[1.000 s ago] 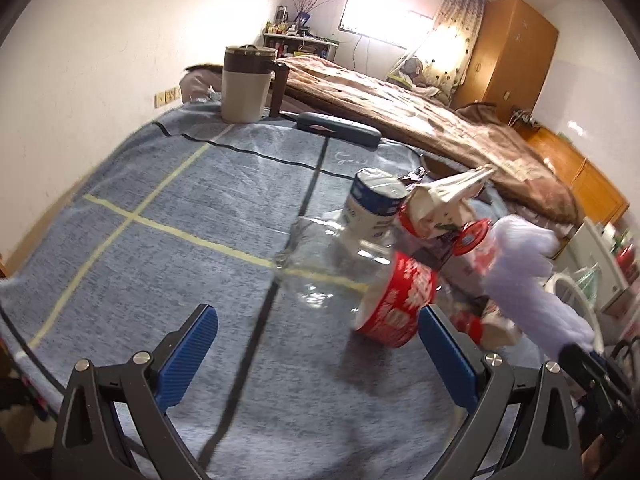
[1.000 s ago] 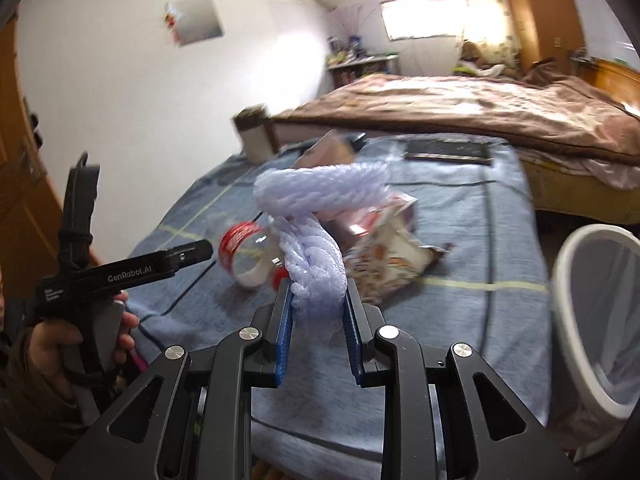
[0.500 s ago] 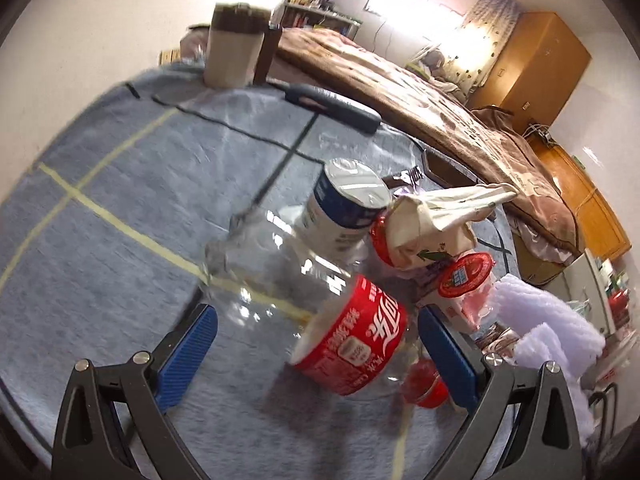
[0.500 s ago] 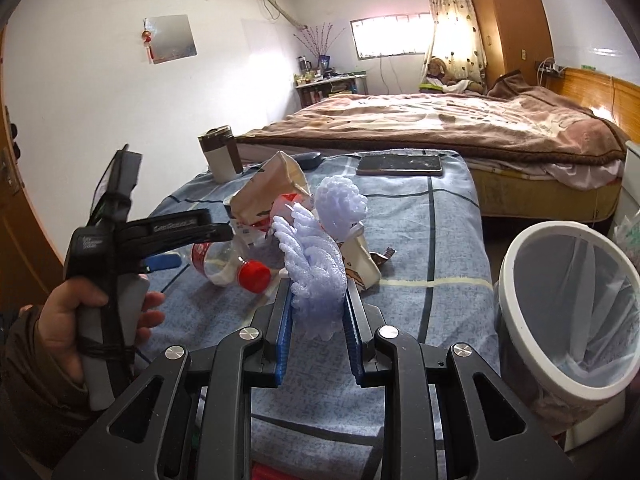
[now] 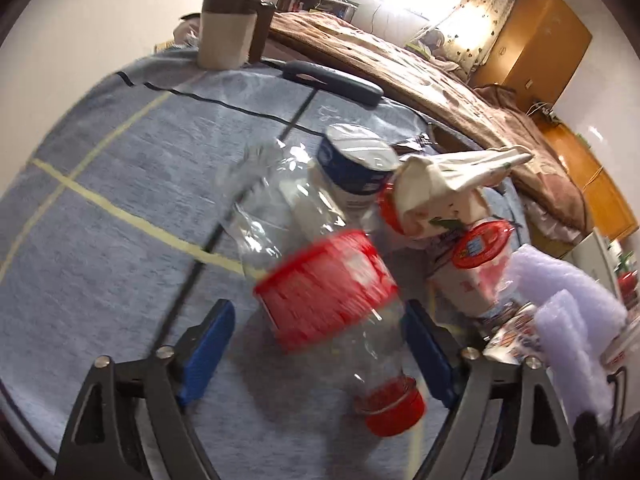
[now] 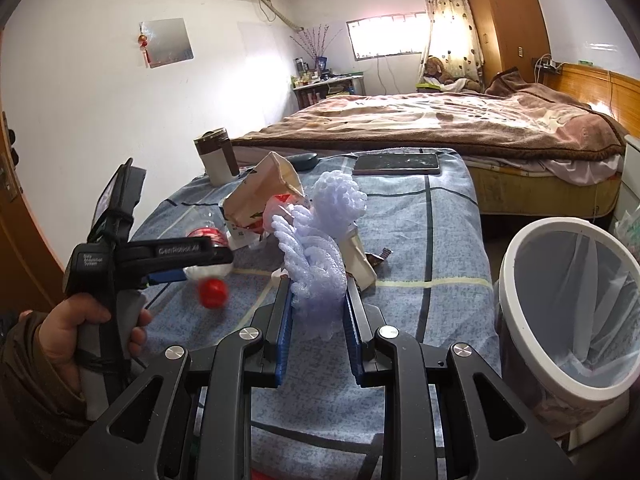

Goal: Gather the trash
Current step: 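Close the left gripper around the clear Coca-Cola bottle and lift it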

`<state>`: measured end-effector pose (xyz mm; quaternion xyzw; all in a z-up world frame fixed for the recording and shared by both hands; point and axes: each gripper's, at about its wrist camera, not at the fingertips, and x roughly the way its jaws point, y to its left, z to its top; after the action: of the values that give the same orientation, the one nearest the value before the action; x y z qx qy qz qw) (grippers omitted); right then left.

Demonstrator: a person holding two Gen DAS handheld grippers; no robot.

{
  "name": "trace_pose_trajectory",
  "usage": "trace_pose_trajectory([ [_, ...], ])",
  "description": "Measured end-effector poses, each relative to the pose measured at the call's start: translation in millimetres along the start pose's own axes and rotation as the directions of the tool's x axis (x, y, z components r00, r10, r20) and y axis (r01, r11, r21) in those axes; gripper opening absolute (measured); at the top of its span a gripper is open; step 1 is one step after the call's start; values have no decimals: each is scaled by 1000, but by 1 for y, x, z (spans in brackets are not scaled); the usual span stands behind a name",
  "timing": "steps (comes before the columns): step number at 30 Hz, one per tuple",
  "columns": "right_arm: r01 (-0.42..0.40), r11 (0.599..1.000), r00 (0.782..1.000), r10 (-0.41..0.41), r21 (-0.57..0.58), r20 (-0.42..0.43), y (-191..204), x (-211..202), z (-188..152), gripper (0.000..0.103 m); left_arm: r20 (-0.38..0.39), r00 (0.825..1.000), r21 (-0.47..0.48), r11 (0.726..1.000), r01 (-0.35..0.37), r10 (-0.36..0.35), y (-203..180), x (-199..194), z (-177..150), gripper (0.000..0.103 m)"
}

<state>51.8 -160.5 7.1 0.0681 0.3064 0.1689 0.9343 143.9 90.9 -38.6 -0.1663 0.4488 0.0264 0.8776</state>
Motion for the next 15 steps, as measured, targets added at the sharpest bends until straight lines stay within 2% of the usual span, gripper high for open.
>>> trace_pose_trajectory([
  [15, 1, 1000, 1000, -1, -3, 0, 6, 2, 0, 26, 38, 999, -149, 988, -25, 31, 42, 1, 12, 85],
])
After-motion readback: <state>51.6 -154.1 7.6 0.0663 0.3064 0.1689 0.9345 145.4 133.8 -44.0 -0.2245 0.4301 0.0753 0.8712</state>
